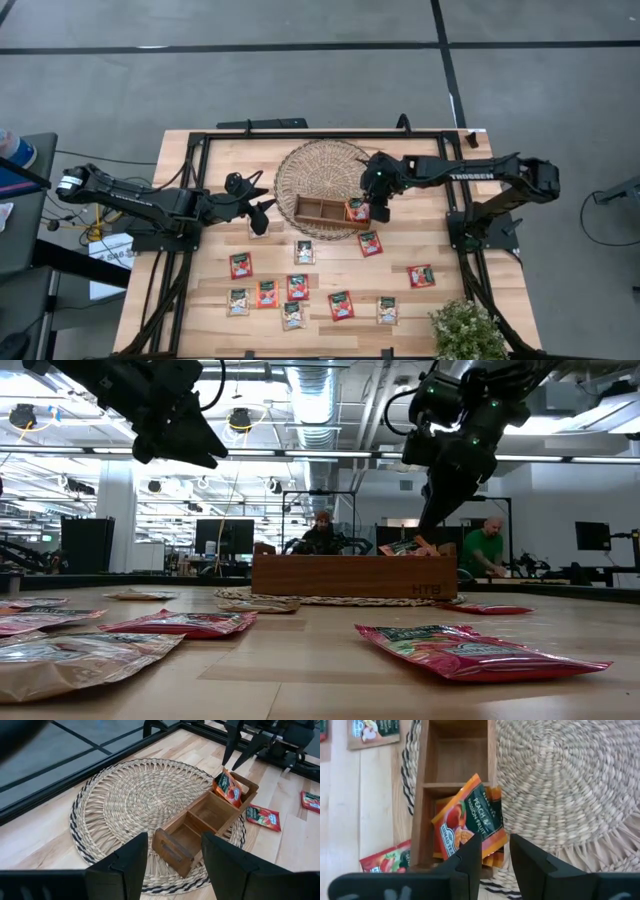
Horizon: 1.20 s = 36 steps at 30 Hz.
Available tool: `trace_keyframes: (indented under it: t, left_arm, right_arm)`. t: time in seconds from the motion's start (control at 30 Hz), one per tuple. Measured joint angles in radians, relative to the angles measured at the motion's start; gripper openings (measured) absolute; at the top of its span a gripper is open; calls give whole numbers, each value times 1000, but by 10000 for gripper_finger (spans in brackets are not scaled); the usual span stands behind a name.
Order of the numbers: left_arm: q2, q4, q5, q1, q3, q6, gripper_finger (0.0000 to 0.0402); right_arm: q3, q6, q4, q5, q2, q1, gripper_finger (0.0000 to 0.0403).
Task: Pick & Place Tea
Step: Put the orange tea bag into the right section of the wooden organizer
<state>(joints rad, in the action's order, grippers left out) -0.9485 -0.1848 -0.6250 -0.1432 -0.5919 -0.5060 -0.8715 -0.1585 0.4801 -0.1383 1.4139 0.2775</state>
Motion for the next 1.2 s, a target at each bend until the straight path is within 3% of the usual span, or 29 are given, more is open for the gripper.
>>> trace_keyframes:
  t: [0.4, 0.9, 1.2]
  left_arm:
    - [0, 1, 0, 0, 0, -1, 177]
    - [0, 5, 0, 0, 0, -7, 177]
    - [0, 5, 0, 0, 0, -3, 177]
  right_arm:
    - [10, -9, -10, -25, 0, 1, 92]
    - [30, 1, -19, -151, 0, 75, 92]
    - [29, -7, -45, -148, 0, 85, 92]
